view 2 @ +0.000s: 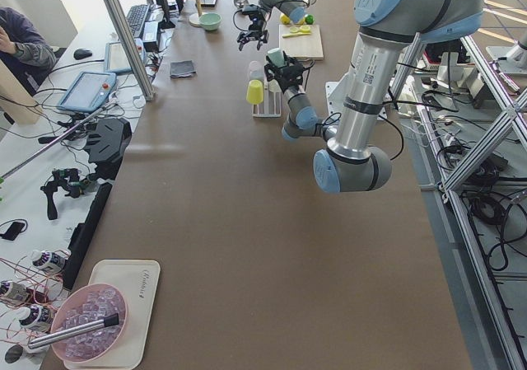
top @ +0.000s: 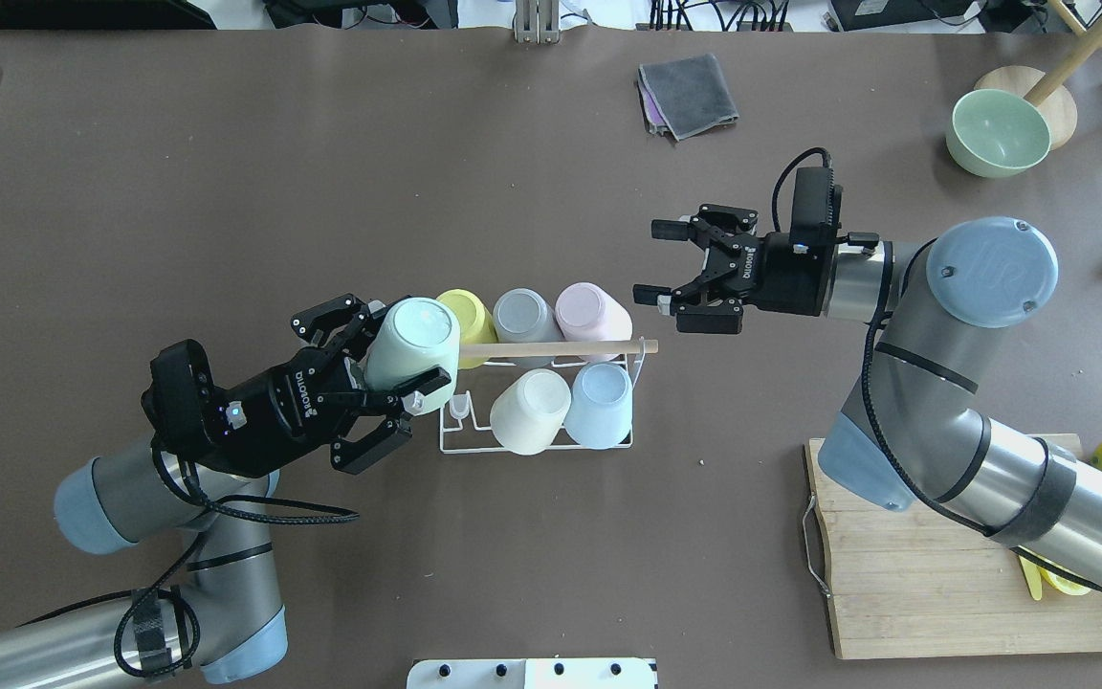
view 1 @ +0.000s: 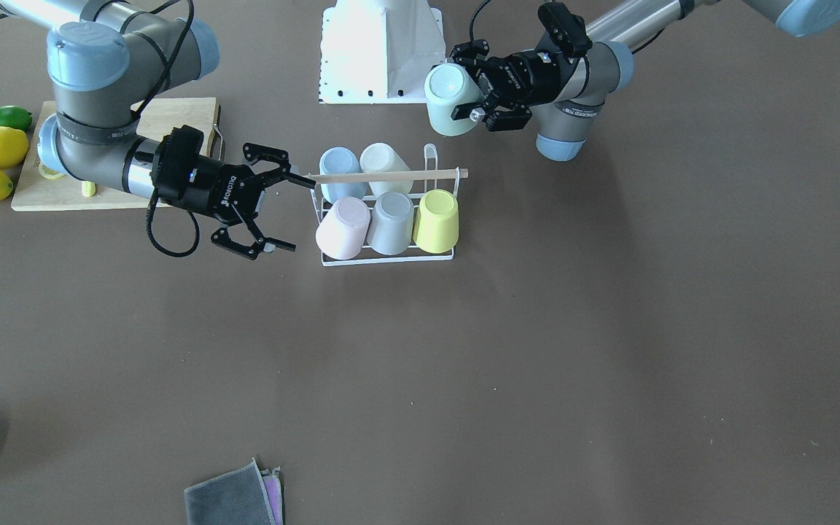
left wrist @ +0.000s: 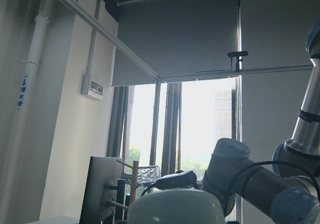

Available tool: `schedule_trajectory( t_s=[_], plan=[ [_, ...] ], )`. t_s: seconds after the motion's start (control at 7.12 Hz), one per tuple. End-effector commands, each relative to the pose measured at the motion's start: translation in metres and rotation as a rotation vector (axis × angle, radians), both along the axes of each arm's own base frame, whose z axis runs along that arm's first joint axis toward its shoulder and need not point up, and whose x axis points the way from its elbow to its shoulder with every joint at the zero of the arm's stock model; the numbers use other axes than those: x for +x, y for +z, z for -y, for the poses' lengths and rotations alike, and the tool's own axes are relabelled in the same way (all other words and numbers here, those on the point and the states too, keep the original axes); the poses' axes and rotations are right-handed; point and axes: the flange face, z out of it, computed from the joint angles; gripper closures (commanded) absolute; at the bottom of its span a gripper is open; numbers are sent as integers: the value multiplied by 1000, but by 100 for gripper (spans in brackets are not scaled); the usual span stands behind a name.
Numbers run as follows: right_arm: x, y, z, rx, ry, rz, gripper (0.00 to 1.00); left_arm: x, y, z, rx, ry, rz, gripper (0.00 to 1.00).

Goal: Place cup on cup holder

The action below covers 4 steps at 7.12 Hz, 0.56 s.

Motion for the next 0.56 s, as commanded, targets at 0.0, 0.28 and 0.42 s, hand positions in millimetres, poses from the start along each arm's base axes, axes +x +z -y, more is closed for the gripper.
schedule_trajectory(
  t_s=[0.0, 0.28, 0.42],
  plan=[
    [40, 35, 8, -191, -165, -76, 0, 9, 1, -3, 1, 5, 8, 71],
    [81, 86, 14, -378, -279, -238, 0, 20, 9, 0, 19, -32, 31, 71],
    [103, 118, 25, -456, -301, -311, 0, 22, 12, 1, 18, -34, 38, 70]
  ],
)
